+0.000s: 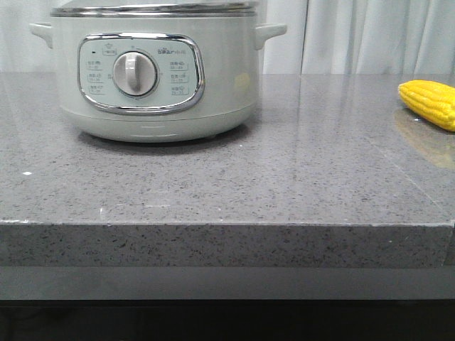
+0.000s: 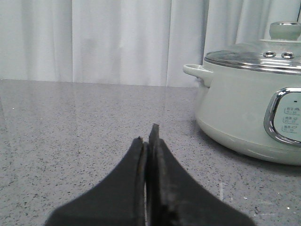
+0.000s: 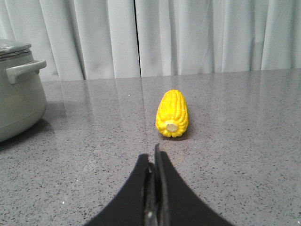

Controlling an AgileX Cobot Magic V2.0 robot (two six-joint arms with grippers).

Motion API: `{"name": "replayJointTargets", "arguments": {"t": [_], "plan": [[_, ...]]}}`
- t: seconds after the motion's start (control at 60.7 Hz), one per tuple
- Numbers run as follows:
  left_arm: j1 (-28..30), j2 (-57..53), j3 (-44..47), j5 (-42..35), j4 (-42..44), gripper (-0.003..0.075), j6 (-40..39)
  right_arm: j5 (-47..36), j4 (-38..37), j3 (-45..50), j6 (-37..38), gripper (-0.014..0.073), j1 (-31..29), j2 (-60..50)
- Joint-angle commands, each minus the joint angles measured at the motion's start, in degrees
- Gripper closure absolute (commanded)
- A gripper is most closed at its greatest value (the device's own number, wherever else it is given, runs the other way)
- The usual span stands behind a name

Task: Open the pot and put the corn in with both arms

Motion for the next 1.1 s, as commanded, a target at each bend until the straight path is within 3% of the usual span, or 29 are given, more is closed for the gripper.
{"name": "replayJointTargets", "arguments": {"t": [0.0, 0.263, 0.51, 0.84, 1.087], "plan": [[0.1, -1.0, 0.2, -6.0, -0.6, 0.0741, -0.2, -5.1, -0.8, 0.0, -0.5, 0.0659, -0.3, -1.4], [0.1, -1.0, -3.1, -9.6, -1.3, 0.0741, -0.2, -5.1, -0.7, -1.8, -0.5, 0.0659, -0.3, -1.4], [0.1, 3.4, -18.2, 1.4, -1.1, 0.0741, -0.2, 5.4, -0.7, -16.4, -0.5, 0.0659, -0.3, 1.0], [0.1, 20.6, -39.4, 15.8, -1.1, 0.0741, -0.2, 18.3, -0.7, -38.4, -0.9, 0.0659, -0.3, 19.4], [0.1, 32.3, -44.4, 20.5, -1.2, 0.0741, -0.1, 25.0, -0.7, -44.1, -0.9, 0.0659, -0.3, 32.3]]}}
